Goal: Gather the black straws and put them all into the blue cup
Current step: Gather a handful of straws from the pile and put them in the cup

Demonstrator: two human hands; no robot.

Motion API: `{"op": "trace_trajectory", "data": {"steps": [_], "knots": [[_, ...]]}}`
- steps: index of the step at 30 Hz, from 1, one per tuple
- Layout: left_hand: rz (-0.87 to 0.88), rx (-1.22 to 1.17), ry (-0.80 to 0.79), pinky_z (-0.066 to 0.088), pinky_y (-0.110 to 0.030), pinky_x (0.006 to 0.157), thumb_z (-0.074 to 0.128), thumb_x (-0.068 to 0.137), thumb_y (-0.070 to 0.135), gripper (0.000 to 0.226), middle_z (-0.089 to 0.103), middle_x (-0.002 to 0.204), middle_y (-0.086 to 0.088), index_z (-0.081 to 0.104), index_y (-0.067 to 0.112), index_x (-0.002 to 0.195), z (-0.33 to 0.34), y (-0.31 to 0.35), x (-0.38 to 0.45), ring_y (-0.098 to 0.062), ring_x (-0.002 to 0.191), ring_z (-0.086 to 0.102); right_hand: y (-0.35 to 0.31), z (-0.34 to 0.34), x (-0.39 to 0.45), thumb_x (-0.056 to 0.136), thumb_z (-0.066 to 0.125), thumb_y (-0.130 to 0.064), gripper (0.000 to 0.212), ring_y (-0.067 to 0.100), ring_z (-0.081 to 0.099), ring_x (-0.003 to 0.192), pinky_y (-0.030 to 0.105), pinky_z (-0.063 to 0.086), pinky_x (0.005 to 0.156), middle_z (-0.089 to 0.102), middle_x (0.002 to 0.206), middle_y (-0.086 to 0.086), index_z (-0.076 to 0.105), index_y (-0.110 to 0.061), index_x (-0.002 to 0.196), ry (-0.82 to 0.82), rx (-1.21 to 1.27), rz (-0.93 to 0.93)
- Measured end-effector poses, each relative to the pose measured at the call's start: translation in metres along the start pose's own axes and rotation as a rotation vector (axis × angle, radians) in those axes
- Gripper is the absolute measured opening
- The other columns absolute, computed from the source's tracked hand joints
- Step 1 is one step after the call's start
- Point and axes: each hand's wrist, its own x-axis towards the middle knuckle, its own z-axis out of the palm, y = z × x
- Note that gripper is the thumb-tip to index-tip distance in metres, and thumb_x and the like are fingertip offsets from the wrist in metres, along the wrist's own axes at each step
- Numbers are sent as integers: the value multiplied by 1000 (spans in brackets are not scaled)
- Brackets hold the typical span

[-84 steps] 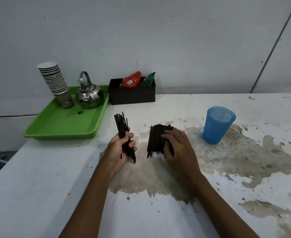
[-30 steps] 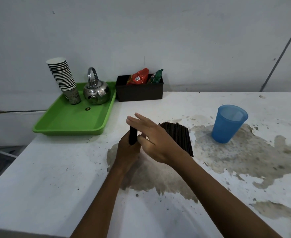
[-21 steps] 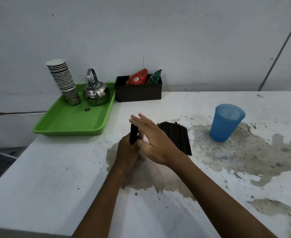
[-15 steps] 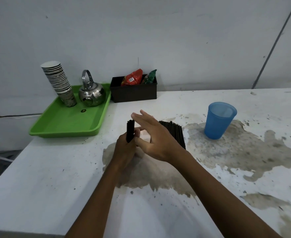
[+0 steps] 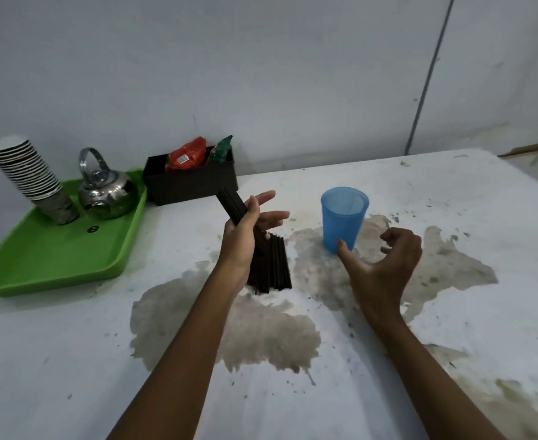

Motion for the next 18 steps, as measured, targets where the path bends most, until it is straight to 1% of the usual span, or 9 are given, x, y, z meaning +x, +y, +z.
{"op": "trace_trajectory", "data": {"steps": [2, 4, 6, 8, 10, 13, 14, 16, 18], "knots": [[-10, -15, -27, 43, -32, 78, 37, 104, 40, 35, 77, 93, -1, 69, 29, 113, 21, 1, 8, -11, 89, 69, 5, 4, 4, 60, 89, -37, 69, 21, 46, 102, 48, 48, 81, 46, 108, 4, 48, -11, 110, -42, 64, 149], [-7, -35, -51, 43, -32, 77, 36, 104, 42, 36, 77, 97, -2, 68, 28, 114, 42, 2, 16, -12, 90, 68, 9, 8, 6, 59, 89, -45, 79, 18, 46, 109, 45, 48, 89, 47, 116, 3, 46, -16, 119, -100, 79, 234], [5, -55, -73, 42, -33, 74, 36, 104, 44, 37, 77, 102, -3, 68, 27, 114, 61, 3, 24, -11, 89, 68, 11, 11, 7, 58, 86, -55, 90, 17, 46, 115, 41, 48, 94, 48, 125, 2, 44, -19, 129, -176, 23, 243], [33, -60, -89, 42, -34, 76, 36, 104, 43, 37, 76, 106, -2, 68, 27, 112, 77, 4, 31, -10, 89, 68, 10, 15, 6, 58, 79, -68, 97, 17, 46, 122, 42, 47, 99, 48, 136, 1, 41, -22, 135, -255, -54, 228], [74, -60, -90, 42, -34, 84, 35, 105, 42, 37, 75, 109, 0, 68, 26, 112, 90, 4, 39, -9, 91, 67, 10, 19, 7, 62, 71, -74, 94, 18, 47, 126, 46, 43, 103, 50, 141, 0, 42, -25, 137, -311, -138, 202], [114, -80, -73, 46, -37, 99, 35, 105, 42, 38, 74, 112, 0, 67, 23, 112, 102, 6, 48, -16, 102, 67, 14, 22, 8, 72, 69, -64, 73, 16, 52, 121, 46, 42, 101, 58, 133, -5, 49, -28, 132, -287, -146, 212], [118, -74, -67, 45, -38, 103, 35, 105, 43, 39, 74, 113, 1, 67, 23, 113, 104, 6, 51, -19, 107, 66, 15, 22, 8, 74, 69, -63, 69, 15, 53, 119, 46, 43, 100, 60, 130, -6, 51, -29, 130, -272, -137, 224], [116, -62, -65, 44, -39, 106, 34, 105, 44, 40, 74, 114, 2, 67, 23, 114, 108, 6, 54, -20, 110, 65, 15, 23, 9, 73, 68, -65, 70, 15, 53, 119, 46, 42, 102, 60, 131, -7, 51, -29, 131, -266, -136, 247], [106, -78, -67, 44, -39, 106, 34, 105, 44, 40, 74, 114, 1, 67, 23, 114, 110, 6, 55, -17, 106, 65, 13, 25, 10, 71, 64, -73, 79, 15, 49, 124, 43, 37, 105, 57, 135, -6, 47, -30, 135, -280, -160, 265]]}}
